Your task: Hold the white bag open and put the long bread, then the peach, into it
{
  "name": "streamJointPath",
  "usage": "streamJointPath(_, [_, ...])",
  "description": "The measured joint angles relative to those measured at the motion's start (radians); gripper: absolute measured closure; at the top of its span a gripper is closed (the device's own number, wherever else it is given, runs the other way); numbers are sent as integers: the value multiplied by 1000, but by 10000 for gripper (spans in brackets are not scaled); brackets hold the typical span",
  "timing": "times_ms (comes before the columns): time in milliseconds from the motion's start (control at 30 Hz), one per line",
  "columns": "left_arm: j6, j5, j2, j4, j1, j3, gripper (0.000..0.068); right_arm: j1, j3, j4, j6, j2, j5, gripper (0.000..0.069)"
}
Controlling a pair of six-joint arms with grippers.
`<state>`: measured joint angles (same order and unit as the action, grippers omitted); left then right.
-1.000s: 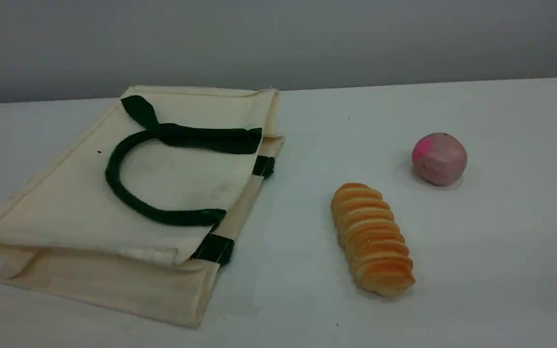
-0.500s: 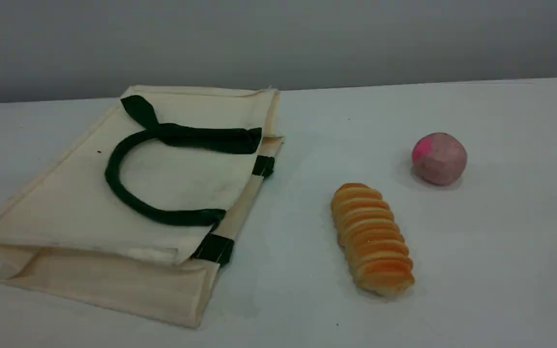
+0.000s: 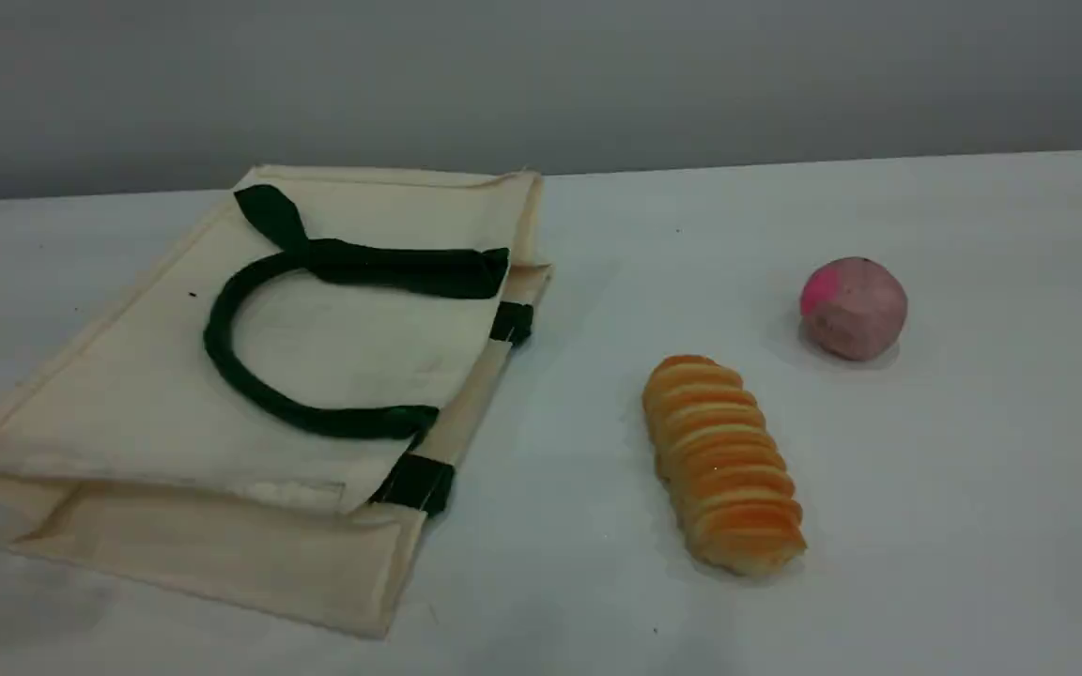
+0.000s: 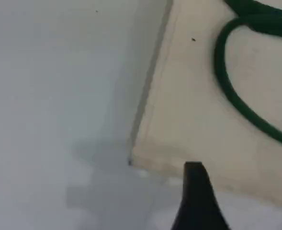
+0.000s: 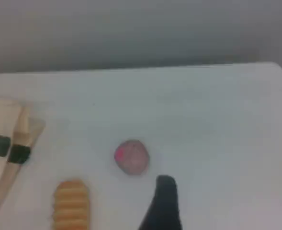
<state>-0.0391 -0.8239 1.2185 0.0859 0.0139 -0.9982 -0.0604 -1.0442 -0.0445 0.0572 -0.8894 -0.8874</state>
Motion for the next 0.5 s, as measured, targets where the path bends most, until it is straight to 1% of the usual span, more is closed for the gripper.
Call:
streamJointPath(233, [0, 45, 182, 2, 0, -76, 260, 0, -13, 3, -16, -158, 99, 106])
streamJointPath(367, [0, 51, 265, 4, 0, -114, 260, 0, -13, 3, -16, -235, 118, 106])
streamJointPath(500, [0, 55, 343, 24, 0, -153, 260, 0, -13, 3, -16, -291, 135, 106])
